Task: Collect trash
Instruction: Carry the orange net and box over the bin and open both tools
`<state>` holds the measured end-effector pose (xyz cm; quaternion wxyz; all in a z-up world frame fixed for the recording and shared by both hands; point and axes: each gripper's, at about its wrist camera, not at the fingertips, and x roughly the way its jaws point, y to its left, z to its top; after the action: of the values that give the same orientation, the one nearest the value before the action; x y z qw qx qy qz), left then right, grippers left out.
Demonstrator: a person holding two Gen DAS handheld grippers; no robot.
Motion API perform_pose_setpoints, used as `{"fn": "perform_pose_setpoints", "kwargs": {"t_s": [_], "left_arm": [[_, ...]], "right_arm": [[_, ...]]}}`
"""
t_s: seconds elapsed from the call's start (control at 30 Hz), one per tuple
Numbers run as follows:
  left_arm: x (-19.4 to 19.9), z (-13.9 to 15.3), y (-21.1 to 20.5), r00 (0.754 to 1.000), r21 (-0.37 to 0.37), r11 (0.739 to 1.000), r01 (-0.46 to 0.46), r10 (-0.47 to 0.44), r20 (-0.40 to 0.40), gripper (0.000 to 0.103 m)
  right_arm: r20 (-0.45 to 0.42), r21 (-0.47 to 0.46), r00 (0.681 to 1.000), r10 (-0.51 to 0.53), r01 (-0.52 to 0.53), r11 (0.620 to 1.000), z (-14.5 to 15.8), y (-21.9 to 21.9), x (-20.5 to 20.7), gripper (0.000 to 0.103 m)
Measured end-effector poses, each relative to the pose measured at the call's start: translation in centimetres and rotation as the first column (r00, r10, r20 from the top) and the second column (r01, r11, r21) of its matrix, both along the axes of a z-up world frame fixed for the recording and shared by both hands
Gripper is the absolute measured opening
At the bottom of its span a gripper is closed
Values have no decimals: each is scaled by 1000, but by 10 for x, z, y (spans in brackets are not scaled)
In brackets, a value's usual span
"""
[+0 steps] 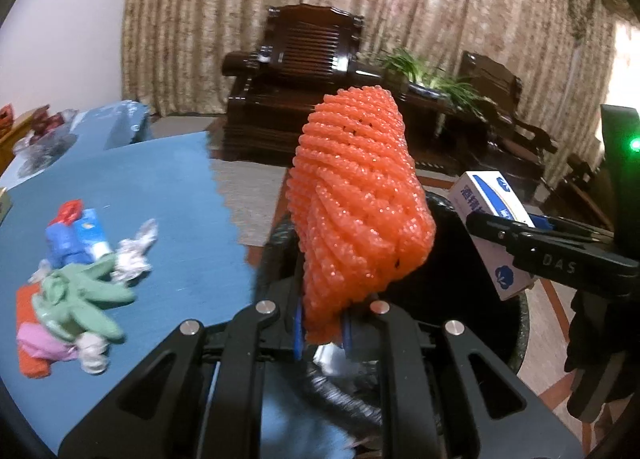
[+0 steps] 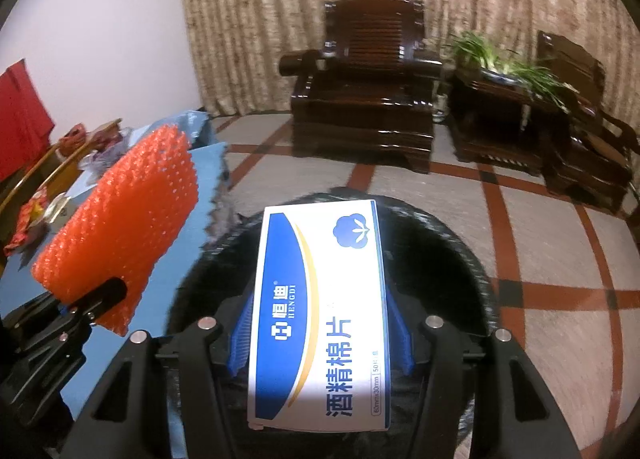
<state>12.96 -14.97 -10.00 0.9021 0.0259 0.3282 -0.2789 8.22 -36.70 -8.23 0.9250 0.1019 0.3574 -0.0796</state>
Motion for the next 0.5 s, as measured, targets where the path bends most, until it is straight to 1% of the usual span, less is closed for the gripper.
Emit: {"fn": "perform_pose_setpoints", "kwargs": {"t_s": [0.1, 0.17, 0.2, 0.23, 0.27, 0.3, 0.33, 0.4, 0.43, 0.47, 0.5], "left_arm": [[2, -6, -15, 999, 7, 999, 31, -31, -13, 13], [5, -12, -23, 998, 7, 998, 58, -57, -37, 17], [5, -14, -25, 997, 12, 998, 60, -60, -41, 27], [6, -15, -25, 997, 10, 998, 62, -62, -43, 43], [6, -17, -24, 996, -1, 998, 68, -68, -49, 49], [7, -17, -23, 997, -5, 998, 64, -64, -49, 53], [8, -18, -20, 997, -6, 998, 59, -59, -46, 54], [8, -18, -15, 998, -5, 999, 52, -52, -44, 61], [8, -18, -11, 998, -6, 999, 42, -43, -42, 66], [8, -18, -5, 999, -7, 1000, 29, -29, -37, 69], [9, -18, 0, 999, -5, 1000, 18, -18, -34, 74]], "right_arm": [[-21, -8, 1000, -22, 22, 1000, -10, -10, 3, 56], [-34, 0, 999, -34, 34, 999, -17, -15, 3, 56], [-41, 4, 998, -36, 36, 999, -20, -18, 4, 56], [-47, 3, 998, -42, 42, 999, -23, -21, 4, 56], [-55, 3, 997, -49, 49, 999, -26, -24, 4, 60], [-59, 3, 997, -53, 53, 999, -28, -27, 6, 63], [-60, -2, 996, -63, 63, 998, -30, -28, 4, 69], [-63, -5, 996, -71, 71, 997, -32, -29, 2, 72], [-61, -5, 995, -72, 72, 997, -32, -29, 1, 77], [-58, -8, 995, -77, 76, 997, -32, -28, 0, 85], [-48, -15, 996, -81, 81, 997, -31, -27, -1, 89]]}}
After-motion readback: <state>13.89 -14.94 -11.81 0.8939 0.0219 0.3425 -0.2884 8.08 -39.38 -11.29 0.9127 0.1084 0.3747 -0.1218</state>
